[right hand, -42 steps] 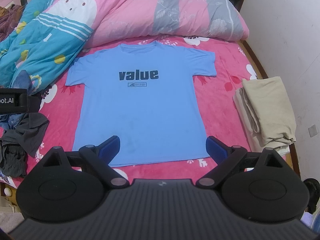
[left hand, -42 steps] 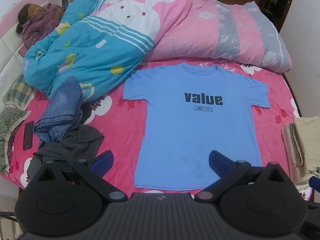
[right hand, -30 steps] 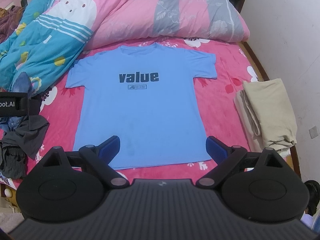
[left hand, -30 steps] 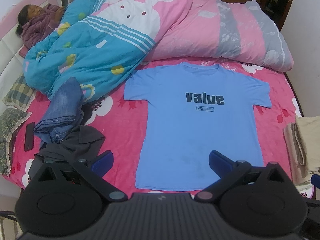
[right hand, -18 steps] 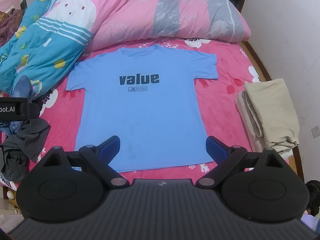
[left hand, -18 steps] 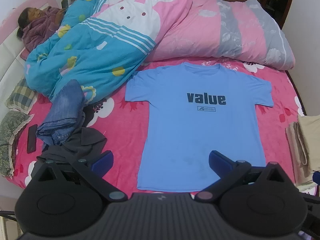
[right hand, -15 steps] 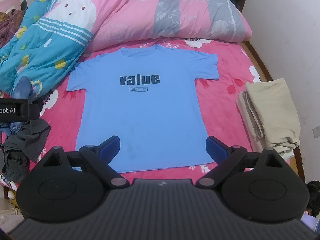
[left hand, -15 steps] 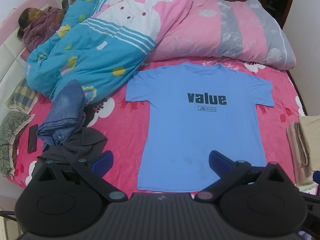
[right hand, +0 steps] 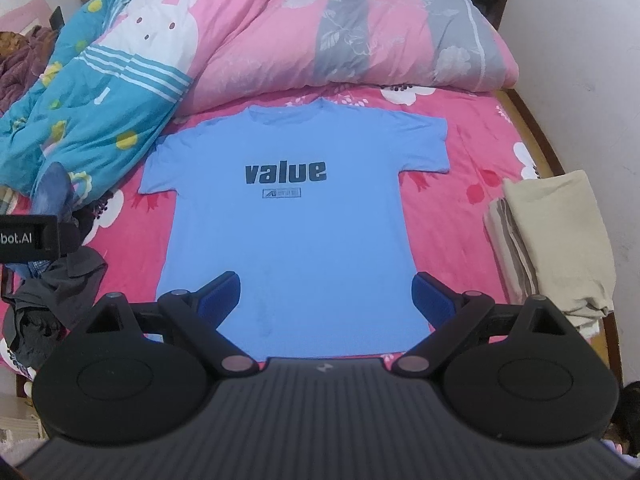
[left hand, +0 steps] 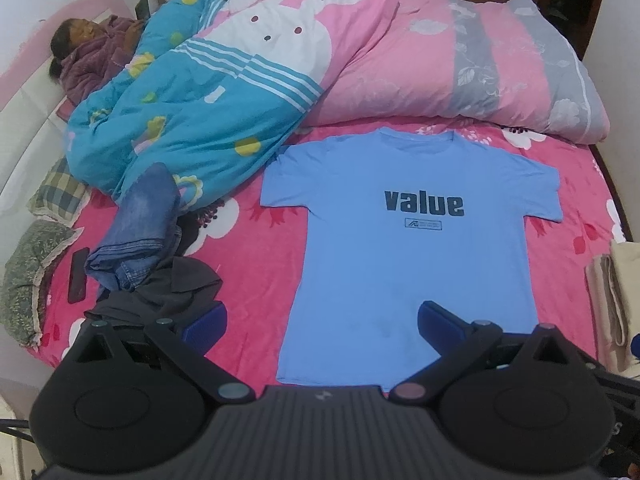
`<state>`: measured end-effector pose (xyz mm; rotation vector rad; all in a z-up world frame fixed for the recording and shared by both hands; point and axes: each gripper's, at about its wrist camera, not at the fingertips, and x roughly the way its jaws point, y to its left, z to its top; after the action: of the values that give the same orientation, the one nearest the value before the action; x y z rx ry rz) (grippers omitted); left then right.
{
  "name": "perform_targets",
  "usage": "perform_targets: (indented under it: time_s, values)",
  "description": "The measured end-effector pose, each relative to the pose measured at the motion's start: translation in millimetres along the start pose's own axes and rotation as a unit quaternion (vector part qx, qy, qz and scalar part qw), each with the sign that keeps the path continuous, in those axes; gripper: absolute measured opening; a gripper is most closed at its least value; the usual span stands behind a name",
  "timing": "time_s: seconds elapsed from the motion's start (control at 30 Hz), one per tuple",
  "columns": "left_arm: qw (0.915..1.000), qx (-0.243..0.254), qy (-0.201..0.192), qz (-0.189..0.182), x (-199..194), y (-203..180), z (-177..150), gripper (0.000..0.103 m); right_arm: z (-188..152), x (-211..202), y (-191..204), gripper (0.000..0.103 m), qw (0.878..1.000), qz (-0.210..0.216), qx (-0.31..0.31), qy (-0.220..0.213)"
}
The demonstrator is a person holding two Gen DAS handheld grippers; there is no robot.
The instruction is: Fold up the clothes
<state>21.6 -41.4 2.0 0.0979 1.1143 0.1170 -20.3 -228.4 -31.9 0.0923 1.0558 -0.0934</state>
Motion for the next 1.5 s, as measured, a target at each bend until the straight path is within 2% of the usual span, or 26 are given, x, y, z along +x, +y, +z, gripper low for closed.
perform_targets:
  time_s: [0.57, 0.73, 0.87, 0.97, 1.1, 1.2, 1.33, 1.5]
  values:
    - [0.9972, -0.026, 0.044, 0.055, 12, -43, 1, 0.102, 19, 37, -43, 0.093, 0.999, 0.026, -0.04, 0.012]
    - [0.9975, -0.025, 0.049, 0.044, 40, -34, 8, 0.102, 29, 58, -42, 0.093, 1.0, 0.012, -0.019, 0.007]
    - [0.9991, -0.034, 0.026, 0.005, 81, -19, 15, 0.102, 31, 82, -35, 0.093, 1.0, 0.0, -0.001, -0.017]
    - [0.9981, -0.055, 0.001, -0.027, 125, -6, 18, 0.102, 27, 115, -22, 0.093, 0.999, -0.015, -0.003, -0.043]
    - [0.9961, -0.063, -0.009, -0.061, 198, 6, 24, 0.102, 23, 156, -8, 0.093, 0.997, -0.02, 0.011, -0.074]
    - [0.9957, -0.062, -0.026, -0.064, 247, 16, 27, 0.102, 20, 187, 6, 0.093, 0.994, -0.013, 0.025, -0.102]
    - [0.9931, -0.095, -0.017, -0.065, 310, 43, 28, 0.101, 19, 216, 31, 0.093, 0.991, 0.006, 0.038, -0.13]
    - [0.9888, -0.139, -0.021, -0.052, 363, 84, 31, 0.101, 24, 249, 79, 0.093, 0.988, 0.029, 0.006, -0.153]
